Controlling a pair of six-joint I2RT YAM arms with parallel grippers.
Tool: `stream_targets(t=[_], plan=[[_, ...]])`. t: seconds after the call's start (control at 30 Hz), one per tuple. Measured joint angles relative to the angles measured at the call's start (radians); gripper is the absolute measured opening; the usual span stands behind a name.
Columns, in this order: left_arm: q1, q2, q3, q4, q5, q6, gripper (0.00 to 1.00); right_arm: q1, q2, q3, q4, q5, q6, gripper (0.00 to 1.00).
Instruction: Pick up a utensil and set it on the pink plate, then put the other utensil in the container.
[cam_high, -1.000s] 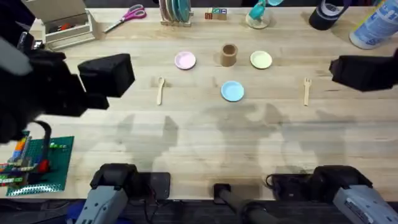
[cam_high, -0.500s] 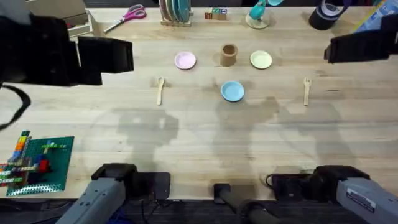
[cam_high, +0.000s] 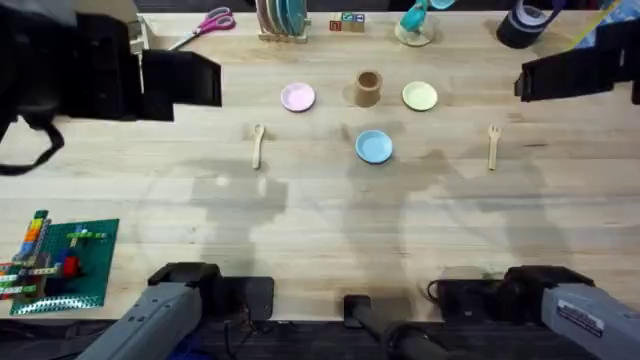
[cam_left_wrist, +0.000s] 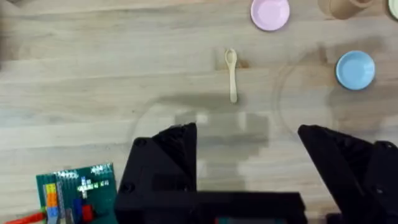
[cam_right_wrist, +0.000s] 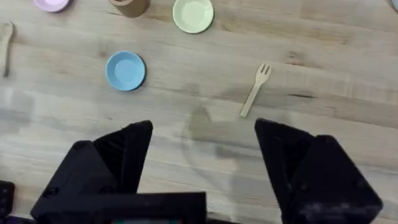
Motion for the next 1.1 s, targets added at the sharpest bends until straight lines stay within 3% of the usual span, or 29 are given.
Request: stream_targets(t=[0.37,0.73,1.1], plan=[[0.000,0.015,0.001,0.000,0.000,0.000,0.995,0.000,0.000,0.000,0.000,0.000,-0.007,0.998],[0.000,0.171,-0.011,0.023,0.000,0.000,0.997,0.000,0.000,0.000,0.000,0.000,-0.011,0.998],[0.000,0.196,-0.294,0.275,-0.001,-0.002,0.995,0.000,0.000,0.000,0.000,0.000,-0.011,0.998]])
